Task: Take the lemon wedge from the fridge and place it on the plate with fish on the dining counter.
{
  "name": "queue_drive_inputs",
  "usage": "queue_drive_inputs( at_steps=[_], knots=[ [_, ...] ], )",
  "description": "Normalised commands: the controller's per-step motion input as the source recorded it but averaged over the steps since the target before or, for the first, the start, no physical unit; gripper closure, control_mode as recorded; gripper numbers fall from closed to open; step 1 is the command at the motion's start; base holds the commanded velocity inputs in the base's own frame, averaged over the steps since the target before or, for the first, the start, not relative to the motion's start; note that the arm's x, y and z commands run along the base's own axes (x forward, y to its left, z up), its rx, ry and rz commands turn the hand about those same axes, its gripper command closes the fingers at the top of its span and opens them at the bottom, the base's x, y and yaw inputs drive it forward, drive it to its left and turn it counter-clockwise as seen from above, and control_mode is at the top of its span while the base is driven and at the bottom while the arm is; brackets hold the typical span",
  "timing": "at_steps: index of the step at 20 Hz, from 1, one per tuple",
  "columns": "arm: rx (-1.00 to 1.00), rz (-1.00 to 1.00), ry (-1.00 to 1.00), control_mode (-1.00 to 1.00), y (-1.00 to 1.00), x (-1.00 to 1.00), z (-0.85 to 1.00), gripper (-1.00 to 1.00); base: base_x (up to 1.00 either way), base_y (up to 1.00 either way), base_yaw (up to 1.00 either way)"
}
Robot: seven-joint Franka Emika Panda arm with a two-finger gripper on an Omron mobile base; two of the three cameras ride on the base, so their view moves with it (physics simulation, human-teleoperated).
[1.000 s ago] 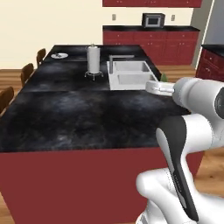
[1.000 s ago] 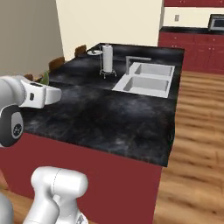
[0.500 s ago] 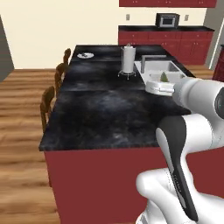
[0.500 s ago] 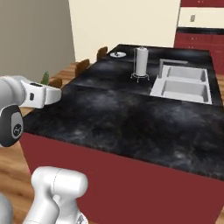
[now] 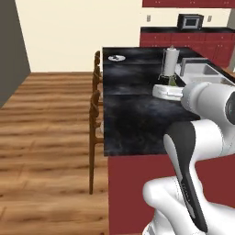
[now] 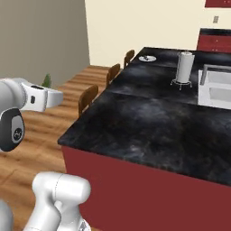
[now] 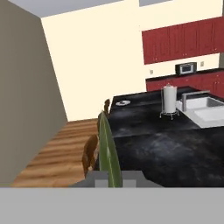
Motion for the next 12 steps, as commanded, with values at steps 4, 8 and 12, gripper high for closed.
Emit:
queue_drive_inputs(
  at_steps=[4,8,12],
  knots=[
    [0.00,0.00,0.00,1.00,0.00,0.00,0.00,1.00,0.45,1.00,-0.04],
    [0.00,0.00,0.00,1.00,0.00,0.00,0.00,1.00,0.63,1.00,-0.06],
    [0.00,0.00,0.00,1.00,0.00,0.00,0.00,1.00,0.85,1.00,-0.07]
  ],
)
